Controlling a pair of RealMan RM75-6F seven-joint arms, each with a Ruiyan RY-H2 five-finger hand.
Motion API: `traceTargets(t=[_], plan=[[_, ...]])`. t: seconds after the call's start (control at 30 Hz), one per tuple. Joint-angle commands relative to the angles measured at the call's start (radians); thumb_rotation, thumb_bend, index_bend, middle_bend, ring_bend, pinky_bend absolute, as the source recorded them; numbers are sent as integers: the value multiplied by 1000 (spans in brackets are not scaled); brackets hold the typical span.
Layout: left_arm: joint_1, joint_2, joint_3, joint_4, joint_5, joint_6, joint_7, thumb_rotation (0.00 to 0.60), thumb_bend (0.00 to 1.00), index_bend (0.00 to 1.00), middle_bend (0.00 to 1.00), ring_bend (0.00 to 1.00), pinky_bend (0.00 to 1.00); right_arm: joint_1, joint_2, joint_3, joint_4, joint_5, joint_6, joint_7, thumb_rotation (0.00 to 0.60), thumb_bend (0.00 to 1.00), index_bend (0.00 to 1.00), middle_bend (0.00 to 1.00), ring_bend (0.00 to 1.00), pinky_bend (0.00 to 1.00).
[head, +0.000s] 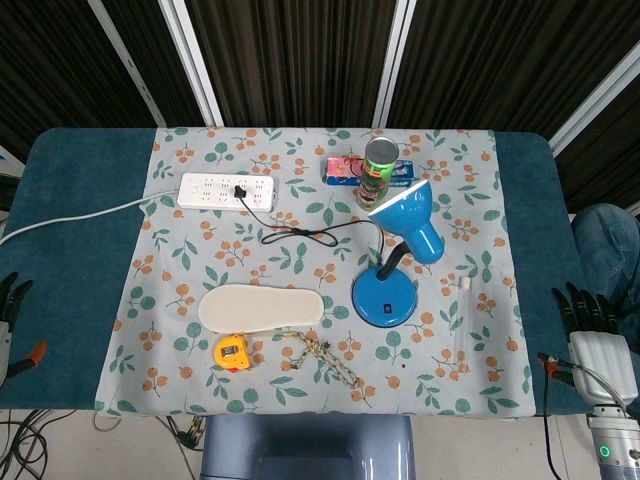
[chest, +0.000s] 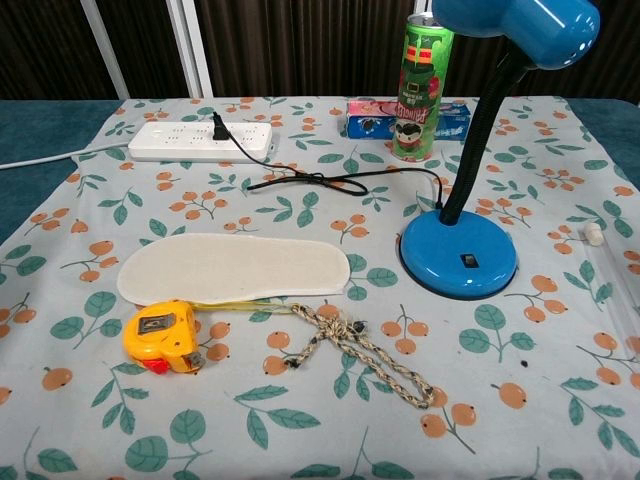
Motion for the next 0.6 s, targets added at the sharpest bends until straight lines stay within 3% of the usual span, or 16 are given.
traceTargets(t=[0.03,0.6], plan=[[0,0,0,1,0,0,1,600,255,103,1,0,122,-1,0,2,0,1,-1,2,600,219,0,0,3,0],[1,1,-1,-1,-6,-3,1,600,255,103,1,0,123,-7,5,6,-12,-6,1,-7,600,219,0,0,4,0]])
